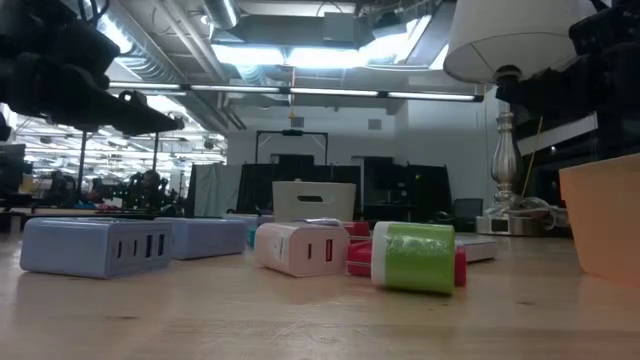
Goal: Pick & Place Office items
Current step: Put the top red digital timer into the gray bin
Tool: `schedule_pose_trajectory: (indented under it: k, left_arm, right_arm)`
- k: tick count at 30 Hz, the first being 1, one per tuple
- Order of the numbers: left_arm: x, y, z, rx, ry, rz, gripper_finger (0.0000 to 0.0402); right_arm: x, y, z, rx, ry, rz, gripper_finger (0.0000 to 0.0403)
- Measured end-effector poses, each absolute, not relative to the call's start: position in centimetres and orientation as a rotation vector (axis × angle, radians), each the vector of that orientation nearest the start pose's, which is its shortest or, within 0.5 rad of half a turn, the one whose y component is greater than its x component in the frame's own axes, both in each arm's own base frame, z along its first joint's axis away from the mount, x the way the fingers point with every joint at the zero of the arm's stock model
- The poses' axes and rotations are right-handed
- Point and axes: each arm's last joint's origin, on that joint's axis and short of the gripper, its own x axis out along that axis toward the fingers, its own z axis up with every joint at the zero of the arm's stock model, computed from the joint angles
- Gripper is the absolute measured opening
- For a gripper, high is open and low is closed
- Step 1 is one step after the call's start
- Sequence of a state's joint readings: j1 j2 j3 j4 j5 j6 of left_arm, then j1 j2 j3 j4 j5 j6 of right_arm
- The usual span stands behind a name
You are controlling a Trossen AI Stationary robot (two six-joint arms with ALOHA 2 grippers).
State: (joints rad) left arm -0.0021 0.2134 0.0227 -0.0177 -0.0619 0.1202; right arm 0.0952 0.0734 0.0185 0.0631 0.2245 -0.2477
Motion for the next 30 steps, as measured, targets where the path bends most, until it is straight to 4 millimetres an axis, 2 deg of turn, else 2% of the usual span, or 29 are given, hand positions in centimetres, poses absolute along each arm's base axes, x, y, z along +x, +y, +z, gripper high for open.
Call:
schedule_pose_trajectory:
  k: [3, 8, 11, 14, 16, 22, 25, 30]
  left_arm:
    - [10.8, 0.1, 15.2, 0.099, 0.211, 0.048, 0.0336]
    - [10.9, 0.1, 15.5, 0.097, 0.183, 0.049, 0.0336]
    - [11.0, 0.1, 16.5, 0.056, 0.071, 0.056, 0.0336]
    - [11.0, 0.2, 18.0, -0.063, -0.083, 0.056, 0.0336]
    - [10.9, 0.2, 19.1, -0.068, -0.206, 0.066, 0.0336]
    - [9.7, 0.0, 22.2, -0.068, -0.549, -0.012, 0.0336]
    - [9.2, -0.2, 22.9, -0.019, -0.626, -0.079, 0.0336]
    - [8.9, -0.2, 23.3, -0.001, -0.682, -0.090, 0.0336]
  right_arm:
    - [10.1, 0.3, 17.1, -0.222, -0.003, -0.123, 0.0190]
    - [10.1, 0.7, 17.8, -0.070, -0.091, -0.008, 0.0190]
    - [10.0, 0.9, 18.6, -0.019, -0.173, 0.067, 0.0190]
    - [9.7, 1.0, 19.6, -0.041, -0.278, 0.117, 0.0190]
    - [9.5, 1.1, 20.2, -0.059, -0.355, 0.132, 0.0190]
    - [9.0, 1.0, 21.4, 0.046, -0.482, 0.134, 0.0190]
    - [9.0, 0.7, 21.5, 0.164, -0.487, 0.058, 0.0190]
    - [8.8, 0.2, 21.8, 0.253, -0.532, -0.078, 0.0190]
